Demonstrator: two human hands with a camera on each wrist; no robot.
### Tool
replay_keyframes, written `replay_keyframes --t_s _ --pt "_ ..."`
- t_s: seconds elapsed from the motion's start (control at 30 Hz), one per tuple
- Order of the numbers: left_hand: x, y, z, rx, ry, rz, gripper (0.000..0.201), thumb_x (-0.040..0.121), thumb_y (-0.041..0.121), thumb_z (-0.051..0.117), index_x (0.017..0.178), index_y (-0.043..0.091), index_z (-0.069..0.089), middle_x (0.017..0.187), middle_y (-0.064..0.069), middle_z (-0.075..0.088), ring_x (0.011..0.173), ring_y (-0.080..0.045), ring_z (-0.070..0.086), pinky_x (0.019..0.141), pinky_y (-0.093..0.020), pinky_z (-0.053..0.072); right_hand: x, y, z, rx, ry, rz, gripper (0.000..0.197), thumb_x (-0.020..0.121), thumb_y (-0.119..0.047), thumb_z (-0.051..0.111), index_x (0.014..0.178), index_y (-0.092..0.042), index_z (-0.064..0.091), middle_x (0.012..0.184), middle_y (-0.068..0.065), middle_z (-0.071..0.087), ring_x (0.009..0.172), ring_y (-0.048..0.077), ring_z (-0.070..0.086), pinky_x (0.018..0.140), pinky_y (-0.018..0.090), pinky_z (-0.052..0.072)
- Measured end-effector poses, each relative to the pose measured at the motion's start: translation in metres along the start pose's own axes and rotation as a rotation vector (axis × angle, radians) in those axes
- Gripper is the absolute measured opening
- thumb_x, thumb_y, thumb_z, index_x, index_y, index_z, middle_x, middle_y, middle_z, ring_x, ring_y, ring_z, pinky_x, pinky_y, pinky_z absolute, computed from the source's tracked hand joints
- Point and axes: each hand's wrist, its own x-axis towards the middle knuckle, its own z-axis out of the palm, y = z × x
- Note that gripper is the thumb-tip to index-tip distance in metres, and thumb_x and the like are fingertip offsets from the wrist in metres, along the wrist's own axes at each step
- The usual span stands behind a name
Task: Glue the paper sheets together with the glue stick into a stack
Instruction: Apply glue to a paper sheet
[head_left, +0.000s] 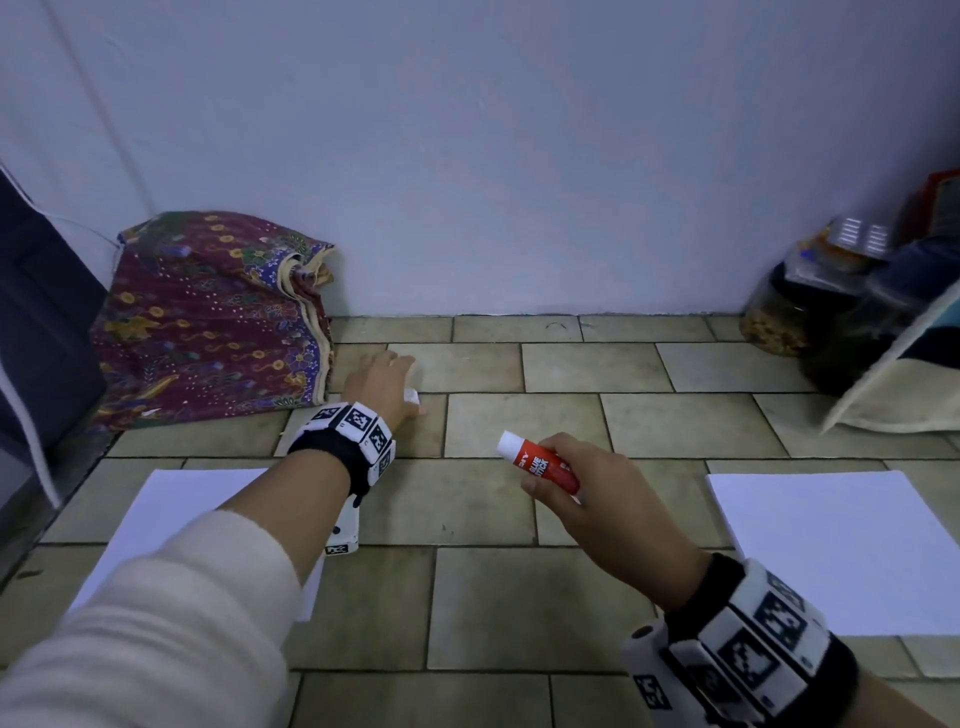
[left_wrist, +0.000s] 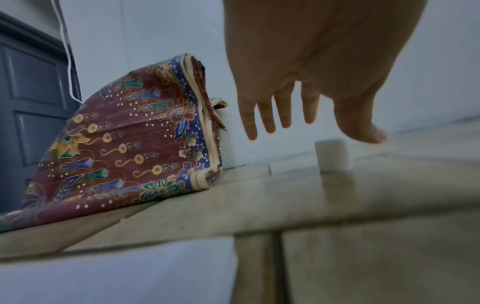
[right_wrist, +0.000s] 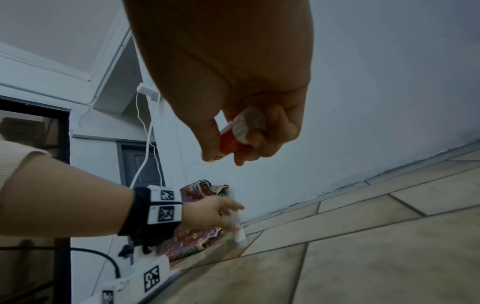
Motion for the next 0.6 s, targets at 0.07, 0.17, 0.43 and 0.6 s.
replay_keyframes --t_s 0.07,0.17,0.43,0.6 --pt "-0.009 0.003 -0.010 -0.120 0.204 0.093 0.047 0.094 0.029 0.059 0.137 0.012 0.050 0.139 -0.009 0.047 0.129 -0.026 0.038 0.102 -0.035 0.033 0.005 0.005 0.003 0.011 -0.005 0.055 0.023 0.094 -0.041 0.053 0.106 -0.023 0.052 0.080 -0.010 0.052 0.067 0.005 0.047 0.056 0.017 0.031" --pt "-0.031 0.021 -0.030 -0.554 0.342 0.089 0.033 0.101 0.030 0.044 0.110 0.009 0.068 0.106 -0.007 0.066 0.101 -0.022 0.058 0.079 -0.022 0.042 0.012 0.007 0.009 0.052 -0.007 0.089 0.017 0.098 -0.029 0.049 0.107 -0.015 0.050 0.080 -0.011 0.044 0.066 0.003 0.043 0.054 0.016 0.030" --pt "-0.104 0.077 -0.042 -1.487 -0.296 0.040 0.048 0.074 0.051 0.061 0.088 0.006 0.066 0.084 -0.006 0.067 0.072 -0.011 0.062 0.061 -0.021 0.051 0.013 -0.018 0.025 0.223 0.140 -0.006 0.023 0.096 -0.015 0.052 0.115 -0.004 0.047 0.105 0.000 0.038 0.077 0.010 0.045 0.068 0.019 0.036" --pt "-0.119 0.079 -0.039 -1.550 -0.155 0.079 0.003 0.083 0.005 0.069 0.084 0.002 0.068 0.071 0.000 0.071 0.067 -0.008 0.066 0.061 -0.017 0.052 0.002 -0.015 0.026 0.394 0.156 -0.010 0.039 0.089 -0.006 0.062 0.119 -0.017 0.039 0.107 -0.005 0.042 0.081 0.003 0.050 0.070 0.009 0.042"
